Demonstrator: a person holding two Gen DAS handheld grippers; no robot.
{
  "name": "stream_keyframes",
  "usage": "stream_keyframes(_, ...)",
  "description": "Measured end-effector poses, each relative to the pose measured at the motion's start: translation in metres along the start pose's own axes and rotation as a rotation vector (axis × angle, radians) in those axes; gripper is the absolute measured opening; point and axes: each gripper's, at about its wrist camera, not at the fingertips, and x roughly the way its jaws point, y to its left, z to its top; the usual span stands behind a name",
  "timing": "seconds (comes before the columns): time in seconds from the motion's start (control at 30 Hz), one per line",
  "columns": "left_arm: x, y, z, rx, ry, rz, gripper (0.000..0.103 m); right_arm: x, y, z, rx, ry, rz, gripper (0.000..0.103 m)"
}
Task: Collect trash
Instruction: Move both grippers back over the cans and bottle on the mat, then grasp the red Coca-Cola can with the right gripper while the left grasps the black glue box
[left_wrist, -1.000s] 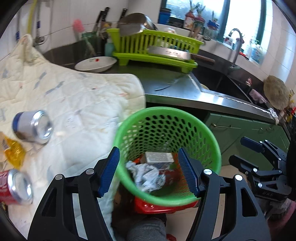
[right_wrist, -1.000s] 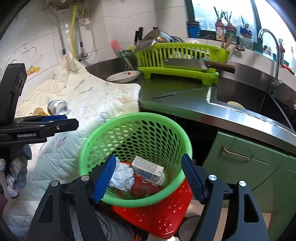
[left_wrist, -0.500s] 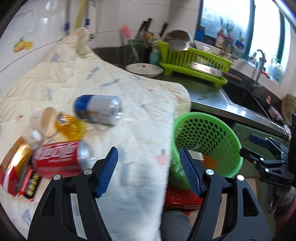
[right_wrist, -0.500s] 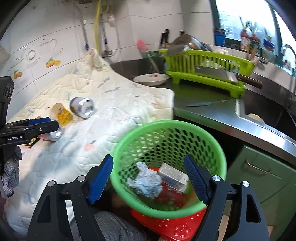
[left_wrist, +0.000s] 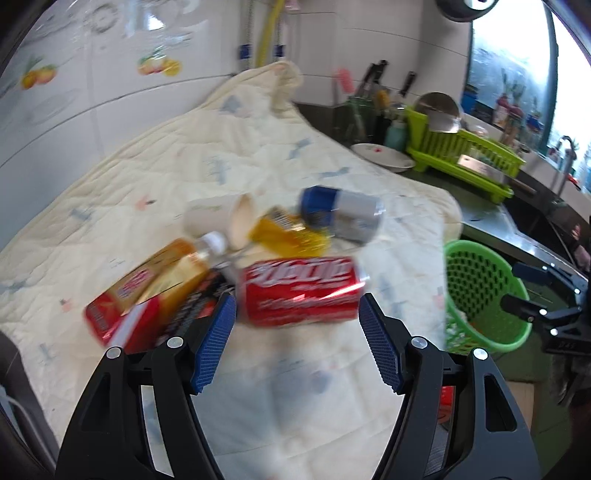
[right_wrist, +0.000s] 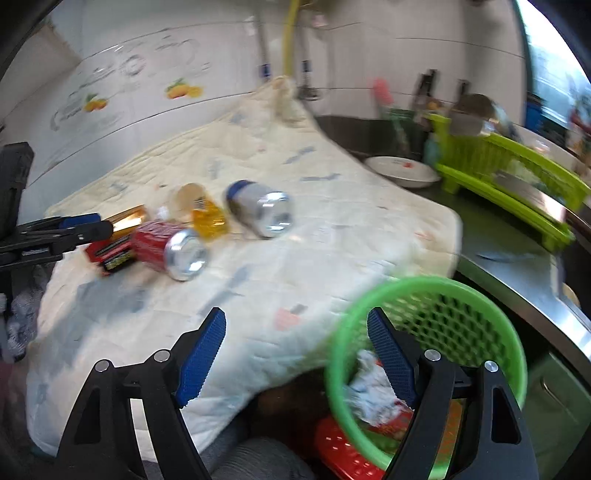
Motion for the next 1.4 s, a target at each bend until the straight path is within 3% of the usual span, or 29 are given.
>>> stream_keyframes(0.23,-0.005,0.043,-0.017,-0.048,0.022,0.041,0.068,0.032,0.054,0.034,-0.15,0.047,0.131,0.076)
stream_keyframes(0.57,-0.002,0.066,-0.029,-0.052,0.044,0.048,0.068,0.08,0.114,0.07,-0.374,0.136,0.262,0.076)
stream_keyframes(0.97,0.013,0.084,-0.027,-0.06,0.068,0.029,0.068,0.149,0.165,0.087,-0.627,0.263,0.325,0.077)
stream_keyframes(1.4,0.024,0.086,-0.024,-0.042,0.094,0.006,0.062,0.193,0.176,0.088,-0.722,0.352,0.35,0.078)
